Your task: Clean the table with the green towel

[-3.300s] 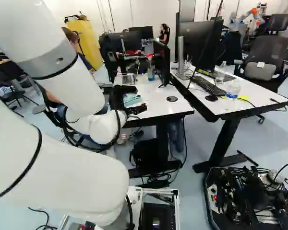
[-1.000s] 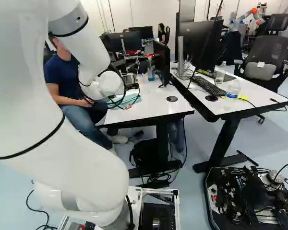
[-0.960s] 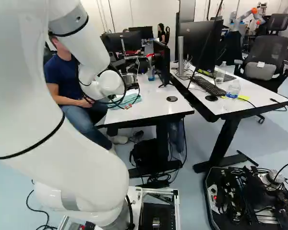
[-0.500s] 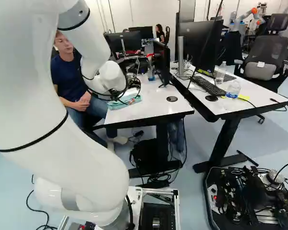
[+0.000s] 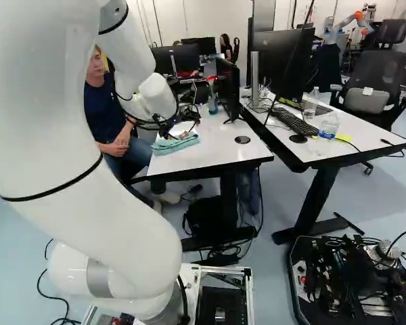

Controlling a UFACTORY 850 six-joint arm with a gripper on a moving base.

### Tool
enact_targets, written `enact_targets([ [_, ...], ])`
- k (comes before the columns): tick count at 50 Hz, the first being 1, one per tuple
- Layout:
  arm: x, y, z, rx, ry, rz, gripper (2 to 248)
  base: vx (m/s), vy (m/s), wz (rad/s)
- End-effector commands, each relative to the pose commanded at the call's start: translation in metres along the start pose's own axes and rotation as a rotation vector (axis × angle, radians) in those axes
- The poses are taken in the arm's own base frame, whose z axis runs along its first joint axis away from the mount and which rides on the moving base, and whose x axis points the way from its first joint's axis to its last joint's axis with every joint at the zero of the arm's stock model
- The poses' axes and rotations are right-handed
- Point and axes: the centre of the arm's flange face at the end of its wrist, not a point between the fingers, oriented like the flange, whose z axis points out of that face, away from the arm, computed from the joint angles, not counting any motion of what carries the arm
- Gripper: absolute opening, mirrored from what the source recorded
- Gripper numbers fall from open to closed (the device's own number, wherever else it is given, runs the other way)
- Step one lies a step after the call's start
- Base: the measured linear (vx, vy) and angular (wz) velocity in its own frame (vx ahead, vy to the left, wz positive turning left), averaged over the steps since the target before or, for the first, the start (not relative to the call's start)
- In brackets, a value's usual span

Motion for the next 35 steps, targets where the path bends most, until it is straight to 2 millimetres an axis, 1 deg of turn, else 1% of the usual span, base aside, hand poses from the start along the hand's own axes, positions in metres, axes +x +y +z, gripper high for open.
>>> enact_targets([
  [9,0.014,-0.002,0.001,0.008,-0.03,0.077,247,0.0,0.0,0.0],
  [27,0.043,-0.014,-0.002,0.053,-0.088,0.221,247,0.0,0.0,0.0],
  [35,0.052,-0.014,0.001,0.063,-0.099,0.254,247,0.0,0.0,0.0],
])
